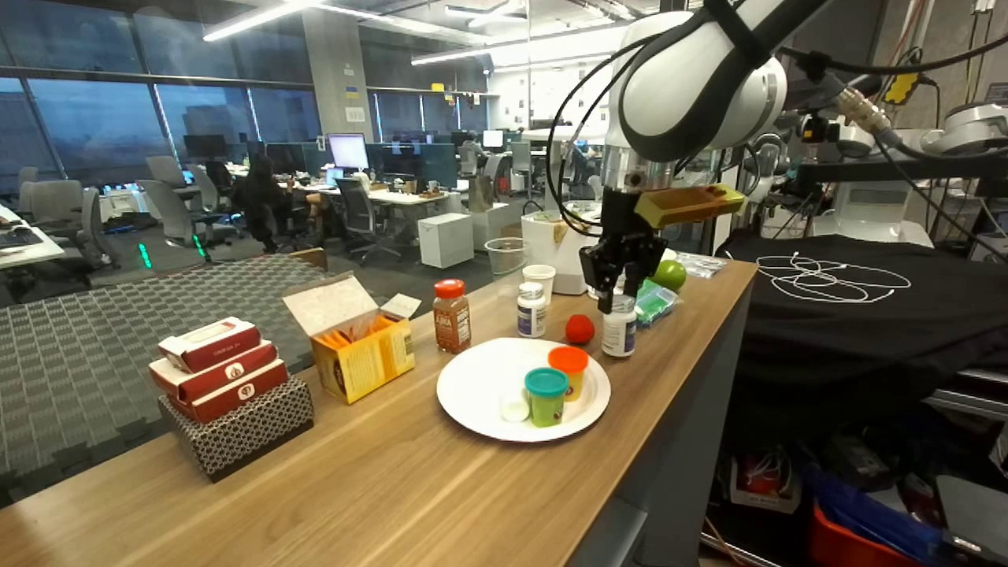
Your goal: Put the bottles on the tray
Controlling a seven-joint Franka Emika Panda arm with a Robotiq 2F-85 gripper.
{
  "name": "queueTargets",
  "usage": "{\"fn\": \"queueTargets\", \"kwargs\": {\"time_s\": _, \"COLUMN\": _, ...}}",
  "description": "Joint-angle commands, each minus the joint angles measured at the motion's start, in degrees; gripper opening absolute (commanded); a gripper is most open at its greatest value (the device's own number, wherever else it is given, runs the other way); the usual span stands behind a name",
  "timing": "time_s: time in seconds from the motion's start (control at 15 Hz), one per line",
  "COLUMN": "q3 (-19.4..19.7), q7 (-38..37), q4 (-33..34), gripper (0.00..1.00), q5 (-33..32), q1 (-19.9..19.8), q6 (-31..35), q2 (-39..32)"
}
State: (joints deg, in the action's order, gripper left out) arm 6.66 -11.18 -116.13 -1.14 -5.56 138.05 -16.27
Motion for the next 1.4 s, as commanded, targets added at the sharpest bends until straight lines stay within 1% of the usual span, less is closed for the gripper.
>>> {"fn": "queueTargets", "kwargs": {"time_s": 0.0, "q3": 0.26, "q7": -5.67, "q4": 0.19, "gripper": 0.2, "q5": -2.7, "q1": 3.13, "q6": -4.7, "q2": 5.42}}
{"fn": "queueTargets", "kwargs": {"time_s": 0.2, "q3": -1.08, "q7": -8.41, "q4": 3.83, "gripper": 0.2, "q5": -5.52, "q1": 5.5, "q6": -7.0, "q2": 5.73}}
{"fn": "queueTargets", "kwargs": {"time_s": 0.47, "q3": -3.38, "q7": -9.46, "q4": 8.54, "gripper": 0.2, "q5": -8.97, "q1": 8.53, "q6": -5.47, "q2": 2.74}}
{"fn": "queueTargets", "kwargs": {"time_s": 0.67, "q3": -5.2, "q7": -8.14, "q4": 11.96, "gripper": 0.2, "q5": -8.36, "q1": 10.18, "q6": -3.35, "q2": -1.2}}
{"fn": "queueTargets", "kwargs": {"time_s": 1.07, "q3": -7.54, "q7": -5.19, "q4": 18.76, "gripper": 0.2, "q5": -5.49, "q1": 11.86, "q6": -2.19, "q2": -9.66}}
{"fn": "queueTargets", "kwargs": {"time_s": 1.33, "q3": -8.75, "q7": -3.01, "q4": 20.1, "gripper": 0.2, "q5": -3.06, "q1": 11.9, "q6": -2.47, "q2": -12.26}}
